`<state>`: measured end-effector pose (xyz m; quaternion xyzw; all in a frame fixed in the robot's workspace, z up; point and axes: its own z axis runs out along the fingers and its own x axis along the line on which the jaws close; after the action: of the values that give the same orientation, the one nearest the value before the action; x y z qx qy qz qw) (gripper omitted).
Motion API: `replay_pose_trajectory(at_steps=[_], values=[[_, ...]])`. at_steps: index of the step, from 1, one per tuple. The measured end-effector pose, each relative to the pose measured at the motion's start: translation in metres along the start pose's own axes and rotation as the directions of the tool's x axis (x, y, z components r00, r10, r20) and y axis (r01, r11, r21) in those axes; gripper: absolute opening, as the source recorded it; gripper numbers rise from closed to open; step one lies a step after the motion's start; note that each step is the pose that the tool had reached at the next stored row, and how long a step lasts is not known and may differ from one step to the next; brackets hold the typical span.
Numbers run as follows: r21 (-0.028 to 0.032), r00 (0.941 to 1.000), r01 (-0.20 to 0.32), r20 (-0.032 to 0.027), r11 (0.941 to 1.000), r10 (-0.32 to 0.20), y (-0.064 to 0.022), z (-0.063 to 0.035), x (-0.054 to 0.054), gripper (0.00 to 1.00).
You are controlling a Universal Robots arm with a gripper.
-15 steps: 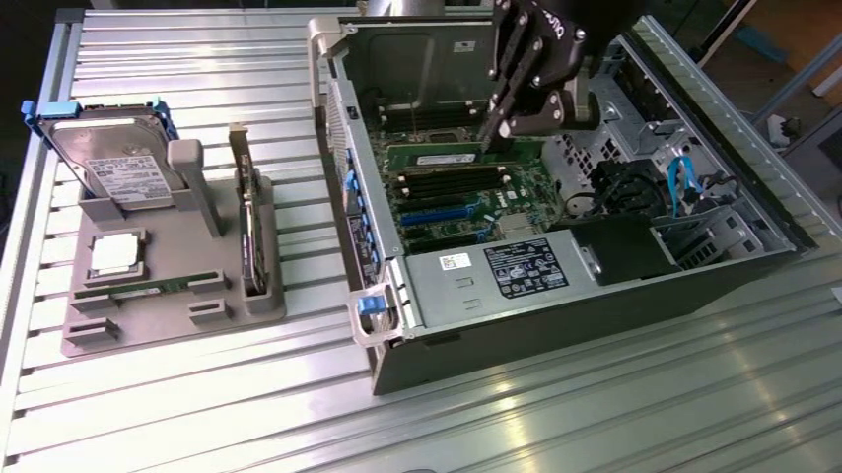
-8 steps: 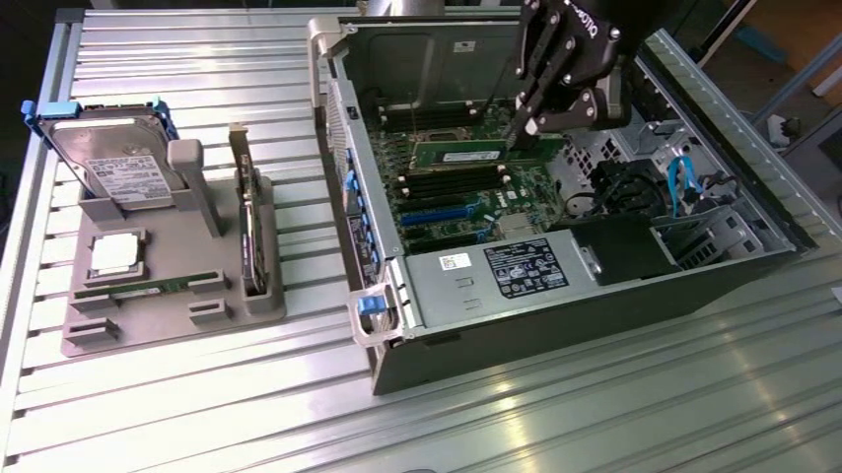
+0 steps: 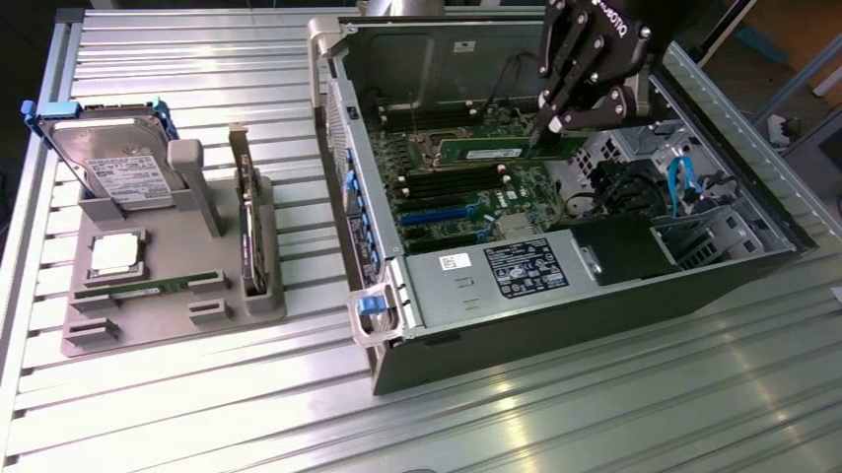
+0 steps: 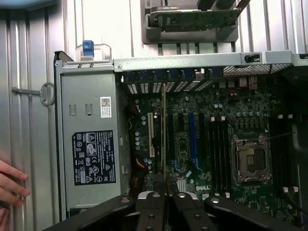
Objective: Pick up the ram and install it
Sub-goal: 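Pick up the ram and move it above insertion slot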
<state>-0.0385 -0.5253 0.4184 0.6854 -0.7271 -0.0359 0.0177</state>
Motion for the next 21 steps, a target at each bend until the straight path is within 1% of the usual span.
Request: replay_pose_trajectory(at_steps=[4, 21], values=[[0.0, 1.0, 0.0, -0.0001, 1.0, 0.0, -0.0001, 0.0, -0.001, 0.12], [0.0, 1.0, 0.0, 0.0, 1.0, 0.0, 0.0021, 0.0013, -0.037, 0.12]])
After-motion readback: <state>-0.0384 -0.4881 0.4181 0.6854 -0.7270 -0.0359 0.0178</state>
